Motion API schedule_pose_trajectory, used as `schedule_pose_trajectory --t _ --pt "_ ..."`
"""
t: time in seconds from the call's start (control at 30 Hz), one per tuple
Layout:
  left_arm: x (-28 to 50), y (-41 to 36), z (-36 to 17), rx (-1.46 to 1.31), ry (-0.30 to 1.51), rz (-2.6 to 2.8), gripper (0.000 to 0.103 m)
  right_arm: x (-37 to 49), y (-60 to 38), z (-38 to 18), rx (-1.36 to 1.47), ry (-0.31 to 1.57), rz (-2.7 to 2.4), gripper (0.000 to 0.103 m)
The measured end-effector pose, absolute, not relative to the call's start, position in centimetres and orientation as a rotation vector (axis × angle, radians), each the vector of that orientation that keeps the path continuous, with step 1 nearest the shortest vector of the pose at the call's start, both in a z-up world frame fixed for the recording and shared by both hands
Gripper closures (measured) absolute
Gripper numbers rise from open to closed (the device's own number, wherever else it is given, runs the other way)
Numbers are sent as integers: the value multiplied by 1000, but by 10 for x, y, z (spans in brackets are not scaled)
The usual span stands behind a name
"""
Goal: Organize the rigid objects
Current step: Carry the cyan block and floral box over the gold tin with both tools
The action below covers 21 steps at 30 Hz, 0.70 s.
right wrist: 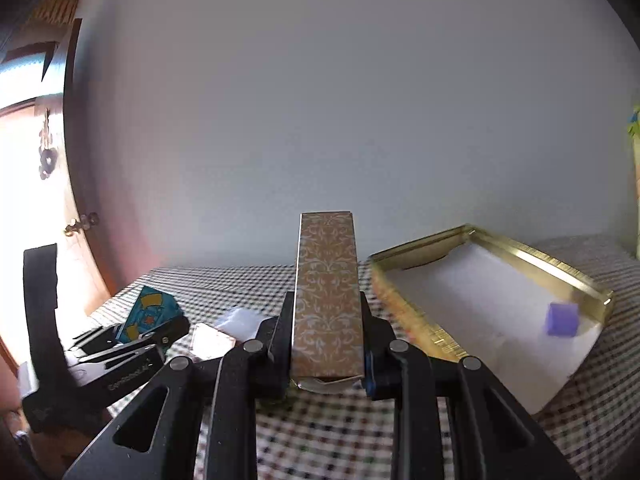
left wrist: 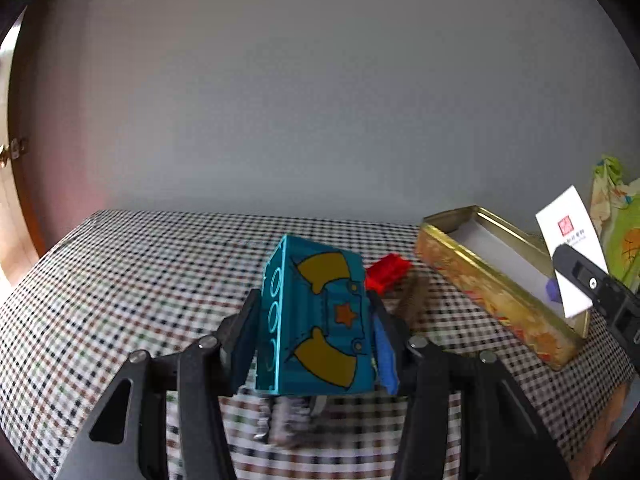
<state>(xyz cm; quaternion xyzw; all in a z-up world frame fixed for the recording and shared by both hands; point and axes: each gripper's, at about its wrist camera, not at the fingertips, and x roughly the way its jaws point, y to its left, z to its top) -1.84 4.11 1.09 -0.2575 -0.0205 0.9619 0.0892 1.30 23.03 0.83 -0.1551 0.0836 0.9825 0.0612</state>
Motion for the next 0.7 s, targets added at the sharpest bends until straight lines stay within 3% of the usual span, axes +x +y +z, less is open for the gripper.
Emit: schedule_pose_trajectory --t 0.7 --pt "-23 147 45 -683 7 2768 53 35 353 11 -403 309 2751 75"
